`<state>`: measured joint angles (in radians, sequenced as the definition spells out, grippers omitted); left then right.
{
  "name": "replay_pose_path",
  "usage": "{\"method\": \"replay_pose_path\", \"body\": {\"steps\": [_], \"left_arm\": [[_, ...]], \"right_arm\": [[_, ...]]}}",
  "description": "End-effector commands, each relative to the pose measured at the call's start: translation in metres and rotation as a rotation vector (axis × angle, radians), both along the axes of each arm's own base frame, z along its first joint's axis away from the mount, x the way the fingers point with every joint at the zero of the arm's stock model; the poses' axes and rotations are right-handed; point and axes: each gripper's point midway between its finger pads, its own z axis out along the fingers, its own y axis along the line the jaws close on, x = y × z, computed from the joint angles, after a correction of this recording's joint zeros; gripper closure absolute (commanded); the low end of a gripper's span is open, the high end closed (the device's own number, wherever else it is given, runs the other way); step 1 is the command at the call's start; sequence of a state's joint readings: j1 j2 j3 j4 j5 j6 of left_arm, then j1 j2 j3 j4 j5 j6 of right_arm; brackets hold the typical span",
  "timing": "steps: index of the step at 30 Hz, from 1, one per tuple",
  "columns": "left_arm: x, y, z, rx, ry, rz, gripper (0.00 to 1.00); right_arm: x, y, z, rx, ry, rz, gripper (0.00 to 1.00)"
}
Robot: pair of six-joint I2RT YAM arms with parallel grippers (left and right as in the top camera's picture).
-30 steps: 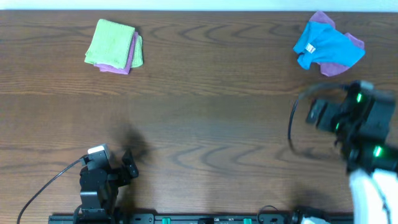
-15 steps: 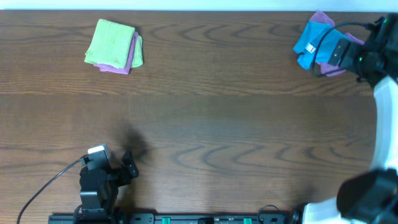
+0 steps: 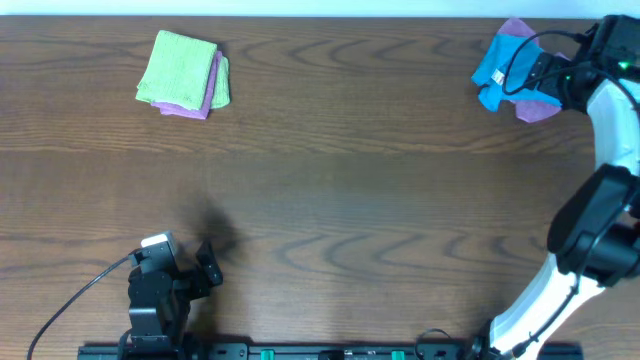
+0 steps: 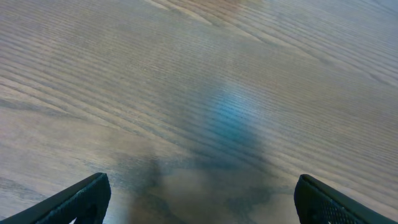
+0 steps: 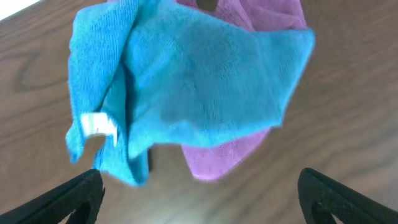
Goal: Fold the cloth
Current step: 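Reach the right gripper to the blue cloth on the pink cloth and grasp it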
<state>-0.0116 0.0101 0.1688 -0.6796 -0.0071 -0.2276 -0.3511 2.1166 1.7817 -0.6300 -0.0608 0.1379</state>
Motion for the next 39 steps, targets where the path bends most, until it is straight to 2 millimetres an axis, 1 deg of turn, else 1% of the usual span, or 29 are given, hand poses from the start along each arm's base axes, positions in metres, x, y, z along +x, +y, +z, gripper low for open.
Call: {"method": "replay_pose_path", "body": {"steps": [1, 5, 8, 11, 15, 17, 20, 21, 23, 24, 25, 26, 27, 30, 33, 37, 39], "left_arm": [[-0.001, 0.0, -0.004, 0.017, 0.009, -0.013, 0.05], [-0.001, 0.0, -0.004, 0.017, 0.009, -0.013, 0.05], [-0.001, 0.0, -0.004, 0.017, 0.009, -0.013, 0.05], [-0.001, 0.0, -0.004, 0.017, 0.009, -0.013, 0.05], [-0.001, 0.0, -0.004, 0.017, 0.009, -0.013, 0.05], [-0.001, 0.0, -0.004, 0.017, 0.009, -0.013, 0.05], [-0.001, 0.0, -0.004, 0.017, 0.009, -0.013, 0.05], [-0.001, 0.0, -0.004, 0.017, 0.009, -0.013, 0.04], [-0.001, 0.0, -0.004, 0.017, 0.009, -0.013, 0.05], [-0.001, 0.0, -0.004, 0.017, 0.009, -0.013, 0.05], [-0.001, 0.0, -0.004, 0.017, 0.009, -0.013, 0.05], [-0.001, 0.0, -0.004, 0.017, 0.009, -0.013, 0.05], [-0.001, 0.0, -0.004, 0.017, 0.009, -0.013, 0.05], [-0.001, 0.0, -0.004, 0.017, 0.009, -0.013, 0.05], [-0.001, 0.0, -0.004, 0.017, 0.009, -0.013, 0.05], [-0.001, 0.0, -0.004, 0.017, 0.009, -0.013, 0.05], [-0.001, 0.0, -0.004, 0.017, 0.009, -0.013, 0.05]], "right_arm": [[0.016, -0.008, 0.003, 0.0, -0.054, -0.011, 0.01], [0.027, -0.014, -0.005, -0.011, -0.086, -0.013, 0.01], [0.038, -0.016, -0.015, -0.013, -0.112, -0.012, 0.01], [0.044, -0.019, -0.028, 0.001, -0.121, -0.034, 0.01], [0.047, -0.019, -0.052, 0.04, -0.108, -0.074, 0.01], [0.048, -0.019, -0.062, 0.049, -0.1, -0.079, 0.11], [0.048, -0.018, -0.071, 0.07, -0.092, -0.094, 0.25], [0.047, -0.018, -0.073, 0.076, -0.089, -0.101, 0.39], [0.047, -0.017, -0.073, 0.08, -0.089, -0.101, 0.57], [0.048, -0.016, -0.07, 0.08, -0.097, -0.099, 0.67], [0.05, -0.016, -0.065, 0.078, -0.11, -0.095, 0.79], [0.051, -0.016, -0.058, 0.074, -0.122, -0.095, 0.85], [0.053, -0.016, -0.047, 0.067, -0.142, -0.091, 0.99], [0.056, -0.015, -0.013, 0.034, -0.197, -0.067, 0.99], [0.056, -0.008, 0.025, -0.011, -0.247, -0.02, 0.99], [0.047, 0.01, 0.068, -0.043, -0.273, 0.032, 0.99], [0.042, 0.022, 0.084, -0.063, -0.274, 0.07, 0.99]]}}
